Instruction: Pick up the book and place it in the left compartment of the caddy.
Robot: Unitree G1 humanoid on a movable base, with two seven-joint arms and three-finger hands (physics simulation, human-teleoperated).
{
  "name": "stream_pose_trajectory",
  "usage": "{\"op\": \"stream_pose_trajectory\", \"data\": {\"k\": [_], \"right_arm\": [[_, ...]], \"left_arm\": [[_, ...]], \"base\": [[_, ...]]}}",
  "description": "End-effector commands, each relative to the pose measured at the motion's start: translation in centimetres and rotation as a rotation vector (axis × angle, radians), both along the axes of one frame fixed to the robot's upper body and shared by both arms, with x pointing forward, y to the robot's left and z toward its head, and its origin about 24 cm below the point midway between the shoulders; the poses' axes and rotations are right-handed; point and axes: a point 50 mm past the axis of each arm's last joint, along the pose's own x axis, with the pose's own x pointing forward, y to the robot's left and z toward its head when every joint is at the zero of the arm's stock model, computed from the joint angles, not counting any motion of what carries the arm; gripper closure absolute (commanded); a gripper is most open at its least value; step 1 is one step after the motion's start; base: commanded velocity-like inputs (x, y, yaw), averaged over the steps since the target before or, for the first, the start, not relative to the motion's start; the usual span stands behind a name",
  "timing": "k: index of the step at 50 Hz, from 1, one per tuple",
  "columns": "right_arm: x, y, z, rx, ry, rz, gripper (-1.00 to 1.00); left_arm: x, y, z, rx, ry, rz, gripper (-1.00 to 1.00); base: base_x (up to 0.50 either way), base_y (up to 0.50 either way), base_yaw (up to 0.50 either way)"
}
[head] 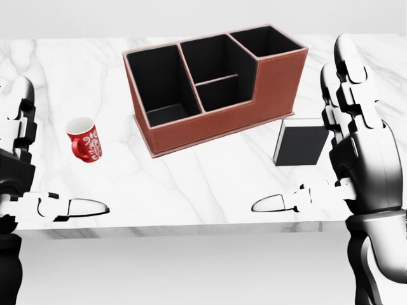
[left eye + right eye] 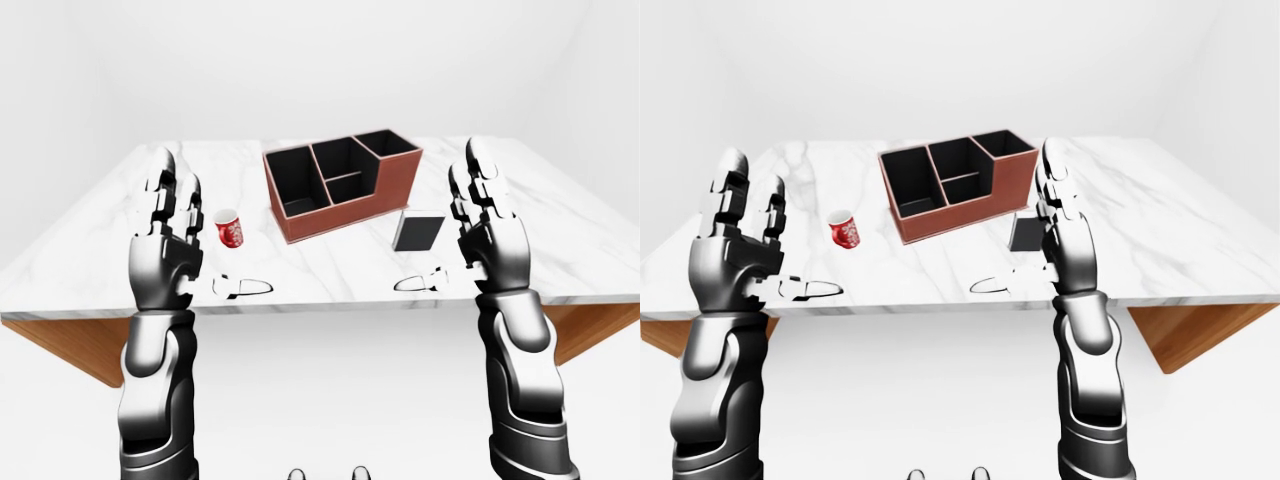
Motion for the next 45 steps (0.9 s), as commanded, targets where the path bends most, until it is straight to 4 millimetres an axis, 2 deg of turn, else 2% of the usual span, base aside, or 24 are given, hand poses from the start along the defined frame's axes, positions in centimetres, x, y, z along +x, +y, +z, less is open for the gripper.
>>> {"op": "stream_pose_trajectory", "data": {"k": [1,8,45], "right_arm": [[0.13,-0.09,-0.3,-0.034,0.012,-0.049,-1.0],[0.49,-0.1,-0.4,-0.082,0.014,-0.116,-1.0],[-0.04,0.54,0.13,-0.087,-0.008,-0.043,-1.0]], "left_arm": [[0.01,-0.01,-0.31,-0.001,0.013,-0.002,-1.0],[0.02,0.02,-0.5,0.0,0.021,-0.001,-1.0],[0.27,0.13,-1.07,-0.009,0.048,-0.008,-1.0]], "base": [[0.31,0.0,0.0],[0.27,0.0,0.0],[0.13,0.0,0.0]]}}
